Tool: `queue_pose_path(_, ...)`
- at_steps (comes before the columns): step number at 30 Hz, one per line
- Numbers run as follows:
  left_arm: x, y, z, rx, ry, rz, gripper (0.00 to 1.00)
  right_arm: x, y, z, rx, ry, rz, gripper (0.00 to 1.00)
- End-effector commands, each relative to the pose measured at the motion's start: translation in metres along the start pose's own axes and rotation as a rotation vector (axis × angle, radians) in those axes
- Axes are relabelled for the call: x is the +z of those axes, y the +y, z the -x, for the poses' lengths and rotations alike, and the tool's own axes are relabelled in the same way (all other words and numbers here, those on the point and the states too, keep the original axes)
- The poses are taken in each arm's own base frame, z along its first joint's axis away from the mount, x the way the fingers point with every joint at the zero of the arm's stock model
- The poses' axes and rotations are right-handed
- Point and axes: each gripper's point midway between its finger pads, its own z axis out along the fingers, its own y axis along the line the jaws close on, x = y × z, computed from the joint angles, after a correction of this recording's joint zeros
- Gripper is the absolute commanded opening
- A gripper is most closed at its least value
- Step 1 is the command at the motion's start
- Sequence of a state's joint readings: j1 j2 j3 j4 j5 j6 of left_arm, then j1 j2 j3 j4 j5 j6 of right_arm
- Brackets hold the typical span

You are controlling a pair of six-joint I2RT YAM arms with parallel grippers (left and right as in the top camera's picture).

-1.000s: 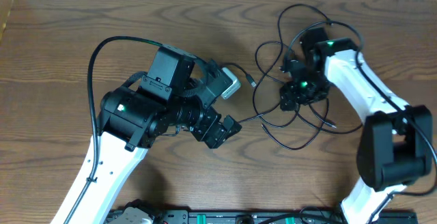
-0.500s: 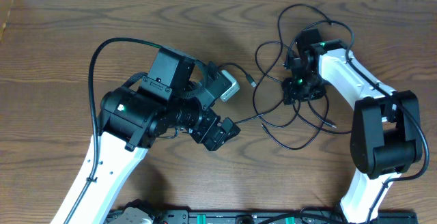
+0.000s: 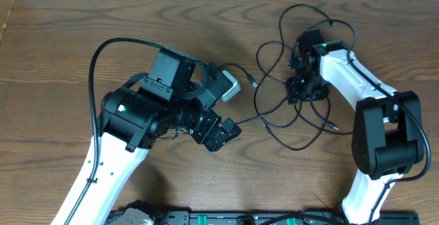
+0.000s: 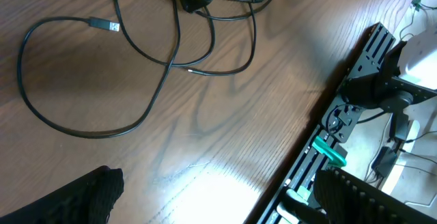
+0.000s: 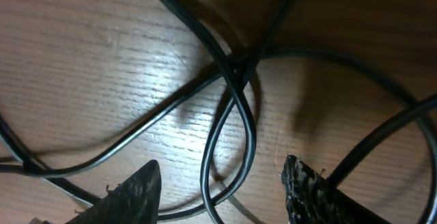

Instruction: Untangle cables

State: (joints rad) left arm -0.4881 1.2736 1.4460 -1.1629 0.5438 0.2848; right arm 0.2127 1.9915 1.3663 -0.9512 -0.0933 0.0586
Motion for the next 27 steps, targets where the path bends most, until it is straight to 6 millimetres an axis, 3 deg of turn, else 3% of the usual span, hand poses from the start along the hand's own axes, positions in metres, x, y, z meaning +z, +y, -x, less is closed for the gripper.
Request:
queue_pose_path(1,0.001,0.0,-0.002,-0.01,0.007,0.004,0.95,0.013,0.0,-0.012,0.028,0.027,0.011,0.5)
queue_pose_path(6,0.001,0.0,-0.002,-0.01,0.007,0.004,0.95,0.024,0.0,-0.019,0.032,0.033,0.021,0.43)
queue_pose_path(8,0.001,0.0,-0.002,-0.01,0.007,0.004,0.95,0.024,0.003,-0.019,0.032,0.032,0.036,0.2)
queue_pose_path(9,0.001,0.0,-0.002,-0.01,0.007,0.004,0.95,0.024,0.006,-0.017,0.031,0.028,0.053,0.01)
queue_pose_path(12,0.001,0.001,-0.001,-0.009,0.007,0.004,0.95,0.019,0.011,-0.013,0.031,0.021,0.082,0.01)
queue_pose_path(15,0.001,0.0,-0.002,-0.01,0.007,0.004,0.95,0.002,0.013,-0.006,0.031,0.021,0.081,0.01)
queue_pose_path(19,0.001,0.0,-0.002,-0.01,0.007,0.004,0.95,-0.059,0.019,0.016,0.028,-0.001,0.082,0.01)
queue_pose_path(21,0.001,0.0,-0.002,-0.01,0.007,0.004,0.95,-0.099,0.024,0.031,0.021,-0.053,0.086,0.01)
queue_pose_path(23,0.001,0.0,-0.002,-0.01,0.007,0.004,0.95,-0.157,0.031,0.051,0.005,-0.168,0.094,0.01)
queue_pose_path(24,0.001,0.001,-0.002,-0.01,0.007,0.004,0.95,-0.174,0.033,0.056,-0.001,-0.205,0.097,0.01)
queue_pose_path(25,0.001,0.001,-0.002,-0.01,0.007,0.004,0.95,-0.211,0.037,0.066,-0.014,-0.298,0.103,0.01)
queue_pose_path(27,0.001,0.001,-0.001,-0.01,0.007,0.004,0.95,-0.252,0.042,0.072,-0.03,-0.403,0.112,0.01)
